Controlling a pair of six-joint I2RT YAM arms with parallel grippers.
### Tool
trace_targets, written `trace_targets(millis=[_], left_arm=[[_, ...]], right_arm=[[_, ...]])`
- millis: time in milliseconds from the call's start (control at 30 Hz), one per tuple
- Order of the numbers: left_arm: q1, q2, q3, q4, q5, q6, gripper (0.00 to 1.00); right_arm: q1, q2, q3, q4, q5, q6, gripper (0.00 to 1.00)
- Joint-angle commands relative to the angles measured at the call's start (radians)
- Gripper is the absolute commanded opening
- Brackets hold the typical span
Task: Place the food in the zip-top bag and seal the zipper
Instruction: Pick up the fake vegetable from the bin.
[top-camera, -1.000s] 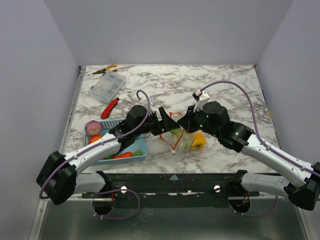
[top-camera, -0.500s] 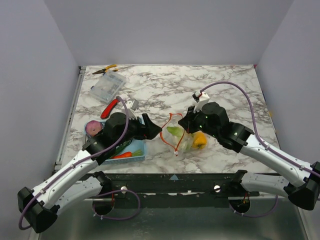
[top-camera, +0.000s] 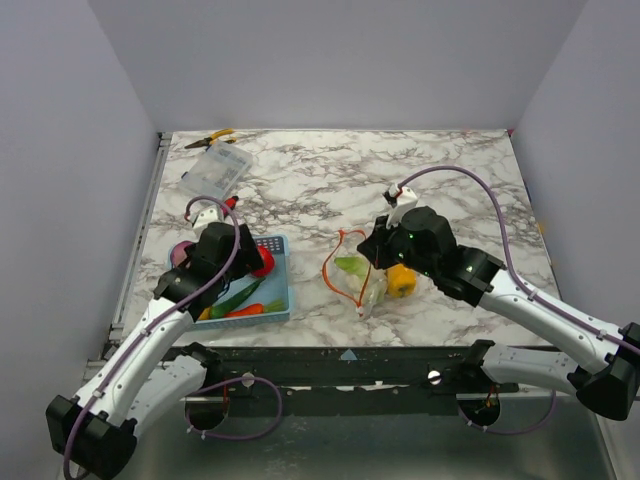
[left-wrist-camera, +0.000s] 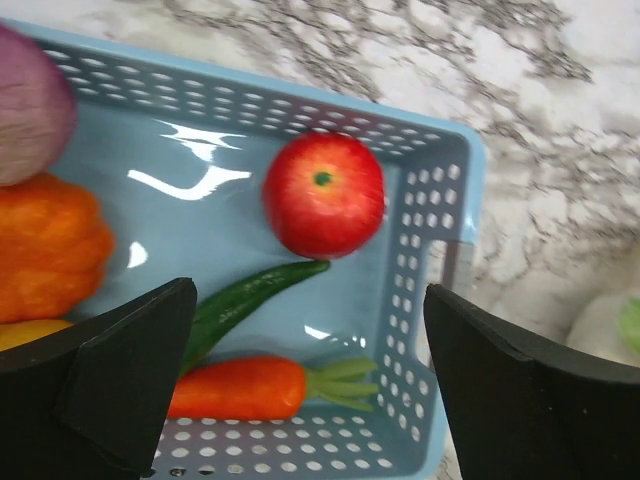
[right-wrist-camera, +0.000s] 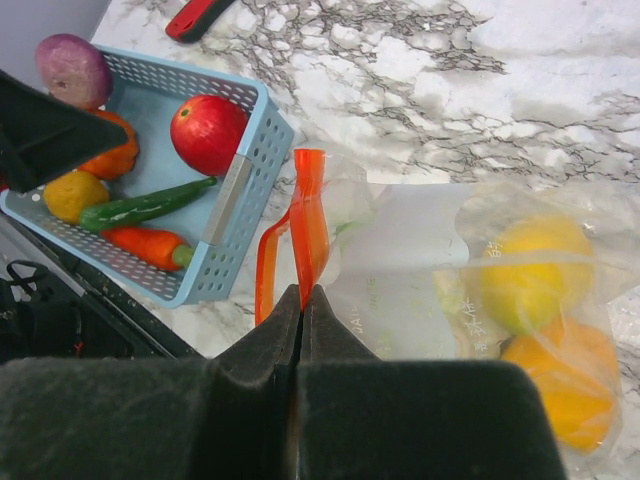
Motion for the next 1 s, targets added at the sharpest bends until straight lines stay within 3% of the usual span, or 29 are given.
trace_targets(millis=[0,200,400,633,967], left_arm=[[0.124,0.033,0.040,-0.044,-0.100,0.029,0.99],[0.376,0.118,0.092,-0.010,-0.106,0.057,0.99],[0.553,0.268,0.184,-0.104,-0.041,-0.116,0.99],[0.657,0.335,0.108,0.004,0.020,-0.218,0.99],[0.672,0.372,0.063,0.056,0.073,-0.217,0.97]], right_arm=[[0.003,-0.015,-0.010,0.010,0.018,-0.012,0.01],[0.002,-0.031,-0.012,0.006,0.026,-0.014,0.01],[0.002,-0.041,-0.008,-0.005,0.033,-0.019,0.01],[0.002,-0.041,0.000,-0.014,0.036,-0.027,0.01],[0.003,-0.022,0.003,-0.010,0.043,-0.036,0.01]])
